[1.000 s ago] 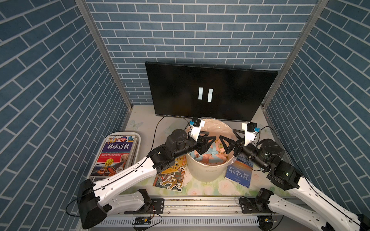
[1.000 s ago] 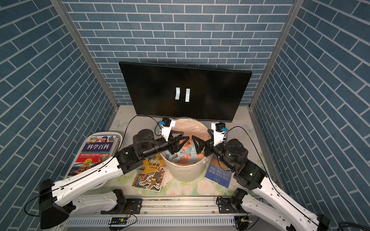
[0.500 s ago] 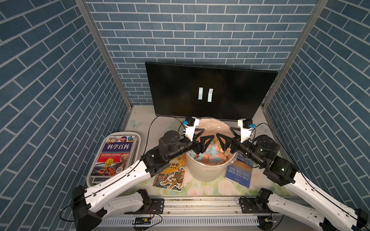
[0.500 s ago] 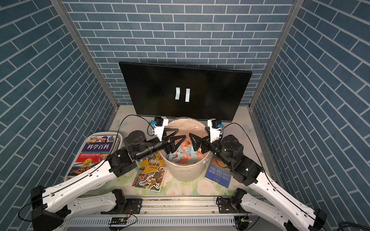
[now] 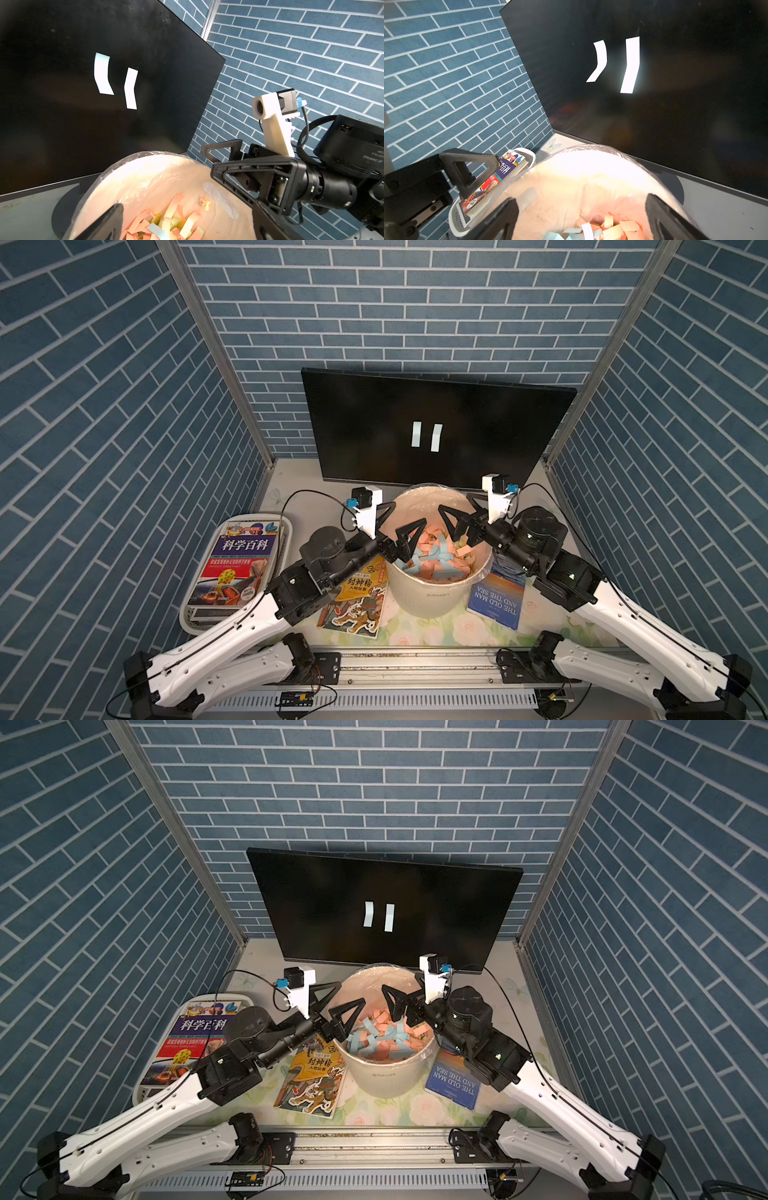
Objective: Remove the sticky note from the monitor
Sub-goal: Tear off the sticky note from the monitor.
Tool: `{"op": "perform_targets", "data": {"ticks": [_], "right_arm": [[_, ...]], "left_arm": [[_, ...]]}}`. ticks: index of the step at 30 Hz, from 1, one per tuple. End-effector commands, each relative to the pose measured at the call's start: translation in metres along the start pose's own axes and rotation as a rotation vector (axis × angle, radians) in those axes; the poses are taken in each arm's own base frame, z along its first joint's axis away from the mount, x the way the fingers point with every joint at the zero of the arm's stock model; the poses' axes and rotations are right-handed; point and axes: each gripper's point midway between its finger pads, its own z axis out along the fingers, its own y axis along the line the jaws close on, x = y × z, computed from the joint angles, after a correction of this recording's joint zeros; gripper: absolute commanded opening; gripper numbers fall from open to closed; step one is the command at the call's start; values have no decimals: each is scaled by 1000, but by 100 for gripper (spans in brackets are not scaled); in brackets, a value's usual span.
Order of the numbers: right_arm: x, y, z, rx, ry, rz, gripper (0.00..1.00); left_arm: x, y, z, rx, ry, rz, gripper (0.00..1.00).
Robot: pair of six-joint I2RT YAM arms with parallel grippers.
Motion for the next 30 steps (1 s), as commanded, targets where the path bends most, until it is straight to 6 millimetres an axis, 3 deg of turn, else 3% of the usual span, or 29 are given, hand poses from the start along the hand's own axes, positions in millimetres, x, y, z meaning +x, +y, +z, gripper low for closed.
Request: {"op": "perform_targets", "data": {"ticks": [1,16,30], "right_arm": [[-28,10,2,-49,-79,17,99],[-46,-10,36,-133,-118,171,96],[-55,-39,73,-138,-134,302,78]], "left_arm": [[-6,11,-11,-53,-47,6,100],[-3,34,-48,-139,-102,8,100],[-4,46,-62,-191,-124,14,100]]}}
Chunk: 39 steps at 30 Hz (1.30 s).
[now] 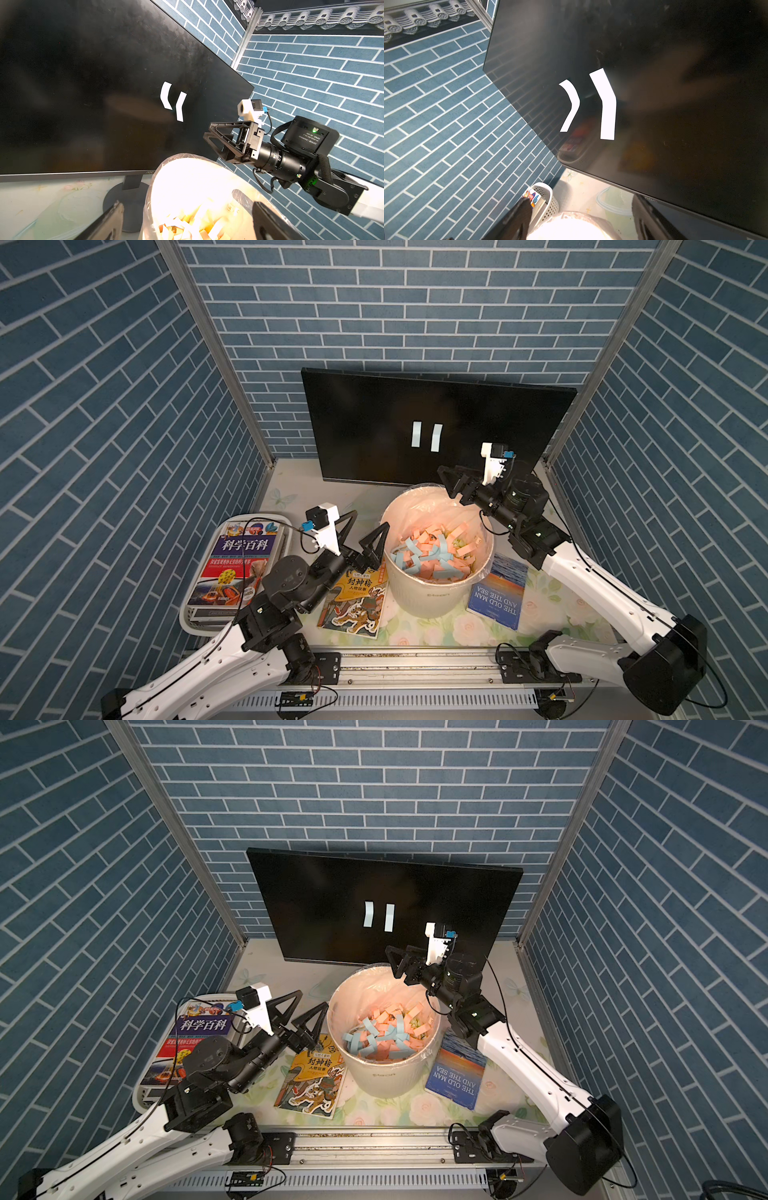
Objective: Remove the sticky note from the monitor
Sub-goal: Tear off the sticky note from the monitor.
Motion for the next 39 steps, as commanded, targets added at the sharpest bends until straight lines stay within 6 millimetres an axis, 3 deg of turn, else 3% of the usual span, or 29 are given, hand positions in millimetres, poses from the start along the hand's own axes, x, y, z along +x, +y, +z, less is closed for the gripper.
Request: {"op": "perform_targets", "data": {"ticks": [1,13,39], "right_arm": [[-23,14,6,-68,-52,38,77],[-28,0,41,-86,-36,94,58],[-34,-14,70,-101,-66,152,44]], "left_arm": [[4,6,-2,-23,3,19,100],[0,8,-6,-29,-12,18,100],[-3,7,-9,-25,-23,17,100]]}}
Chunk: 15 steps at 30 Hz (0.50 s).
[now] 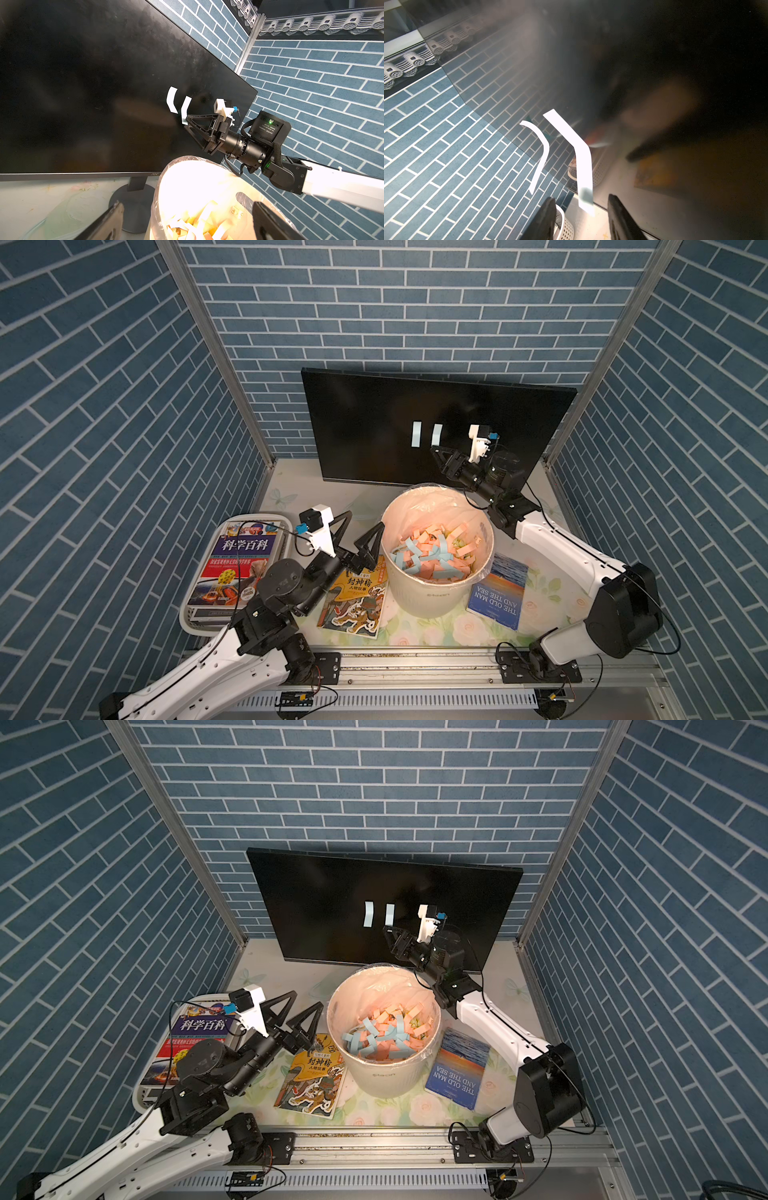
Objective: Remove the sticky note from the monitor
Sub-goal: Tear off the sticky note from the monitor.
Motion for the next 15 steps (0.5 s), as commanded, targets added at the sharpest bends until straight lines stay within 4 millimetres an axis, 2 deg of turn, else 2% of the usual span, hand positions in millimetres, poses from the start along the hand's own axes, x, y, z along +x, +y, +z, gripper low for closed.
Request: {"op": "perform_targets", "data": {"ticks": [1,15], "right_arm": [[-18,16,4,-62,-41,-1,43],[-20,13,11,-61,-49,5,28]], "left_arm": [[1,2,-2,-7,-2,15,100],[0,2,-3,0,-6,16,100]]}}
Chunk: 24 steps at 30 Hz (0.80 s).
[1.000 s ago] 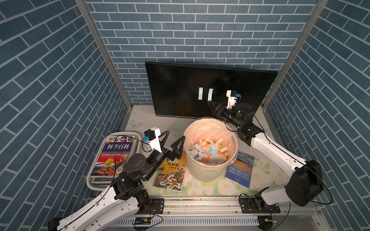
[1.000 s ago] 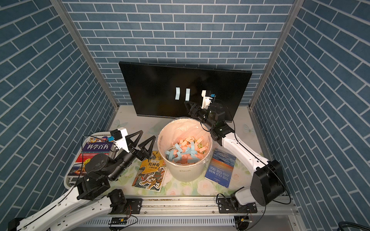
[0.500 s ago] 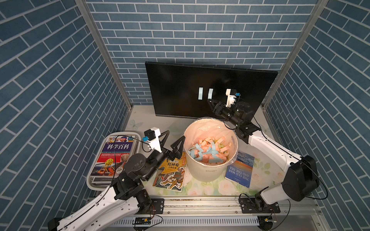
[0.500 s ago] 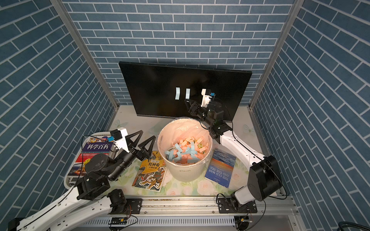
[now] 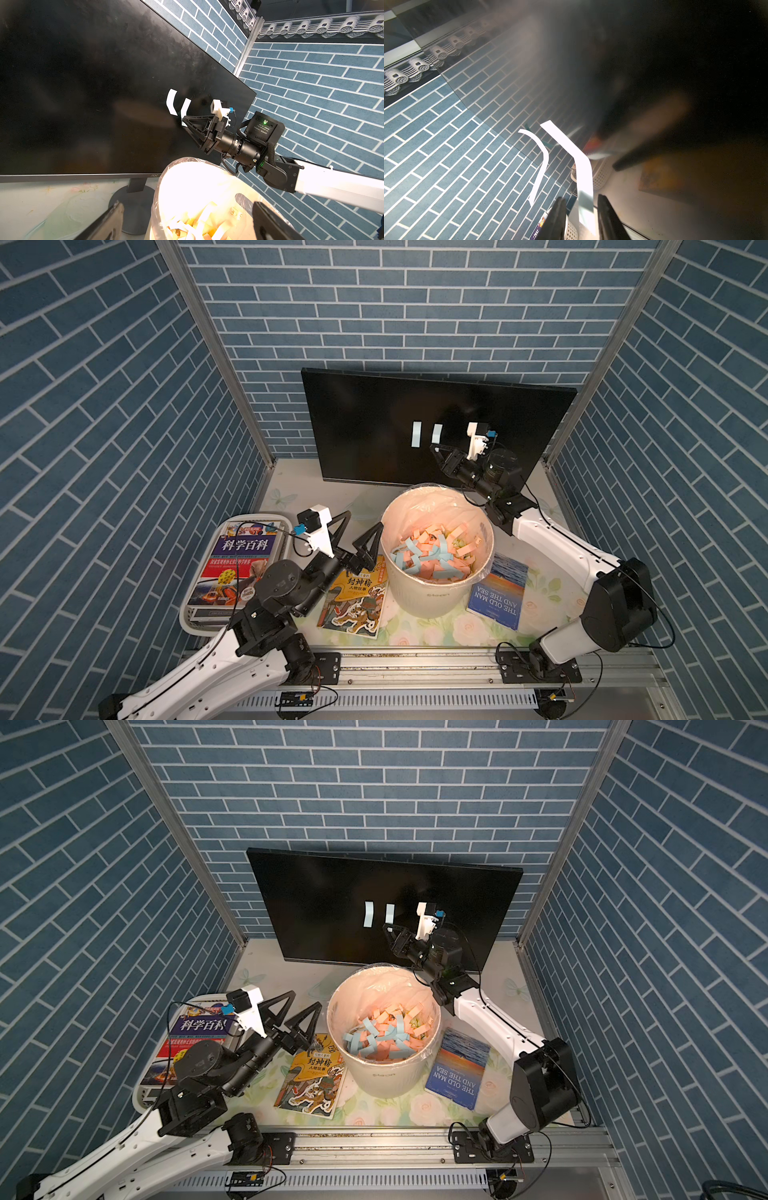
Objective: Remove the sticky note from the monitor
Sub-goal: Tear off the sticky note from the monitor.
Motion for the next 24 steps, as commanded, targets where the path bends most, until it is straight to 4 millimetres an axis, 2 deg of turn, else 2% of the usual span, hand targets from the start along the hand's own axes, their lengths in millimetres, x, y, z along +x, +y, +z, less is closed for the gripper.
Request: {"op": "perform_targets", "data": {"ticks": [1,15,24], "right_arm": [[-17,13,4,-46,-41,-15,26],[-17,16,4,-60,-30,-17,2],[-19,24,-2,-75,-31,-26,0]], "left_arm": [[3,2,-1,-5,3,17,100],[3,2,-1,-6,1,17,100],[2,3,-2,-10,-2,16,100]]}}
